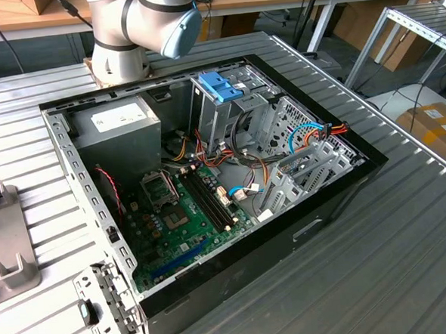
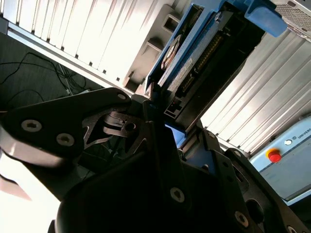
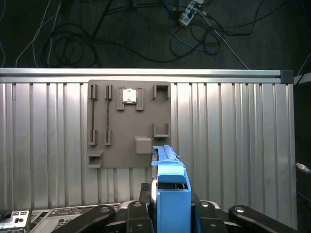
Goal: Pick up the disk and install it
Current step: 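Pick up the disk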
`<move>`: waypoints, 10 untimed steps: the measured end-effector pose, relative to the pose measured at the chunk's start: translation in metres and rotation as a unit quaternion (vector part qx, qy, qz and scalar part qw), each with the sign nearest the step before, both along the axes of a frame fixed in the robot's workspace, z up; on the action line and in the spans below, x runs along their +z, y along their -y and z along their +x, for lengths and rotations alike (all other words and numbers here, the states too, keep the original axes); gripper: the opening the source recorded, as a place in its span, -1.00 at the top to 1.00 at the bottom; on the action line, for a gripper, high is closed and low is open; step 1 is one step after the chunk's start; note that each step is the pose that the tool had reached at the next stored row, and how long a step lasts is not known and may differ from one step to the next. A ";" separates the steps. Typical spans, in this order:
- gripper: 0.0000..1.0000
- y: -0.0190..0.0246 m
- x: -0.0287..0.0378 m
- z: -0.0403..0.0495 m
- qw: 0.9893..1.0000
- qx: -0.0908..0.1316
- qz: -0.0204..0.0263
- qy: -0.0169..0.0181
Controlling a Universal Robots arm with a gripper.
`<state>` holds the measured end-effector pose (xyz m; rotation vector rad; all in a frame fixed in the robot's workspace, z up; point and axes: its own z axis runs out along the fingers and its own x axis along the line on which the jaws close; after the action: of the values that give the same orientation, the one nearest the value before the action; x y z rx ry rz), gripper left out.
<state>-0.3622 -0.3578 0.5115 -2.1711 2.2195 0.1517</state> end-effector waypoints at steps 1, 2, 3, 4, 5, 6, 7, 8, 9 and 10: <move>0.26 0.0007 0.0000 0.0002 1.000 0.000 0.000 0.000; 0.26 0.0012 -0.0001 0.0004 1.000 0.000 0.000 0.000; 0.26 0.0019 -0.0001 0.0006 1.000 0.000 0.000 0.000; 0.26 0.0025 -0.0001 0.0008 1.000 0.000 0.000 0.000; 0.26 0.0033 -0.0002 0.0010 1.000 0.000 0.000 0.000; 0.26 0.0042 -0.0002 0.0012 1.000 0.000 0.000 0.000; 0.26 0.0047 -0.0002 0.0014 1.000 0.000 0.000 0.000; 0.26 0.0057 -0.0002 0.0017 1.000 0.000 0.000 0.000; 0.26 0.0064 -0.0003 0.0019 1.000 0.000 0.000 0.000; 0.26 0.0069 -0.0003 0.0021 1.000 0.000 0.000 0.000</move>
<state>-0.3602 -0.3647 0.5112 -2.1711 2.2194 0.1517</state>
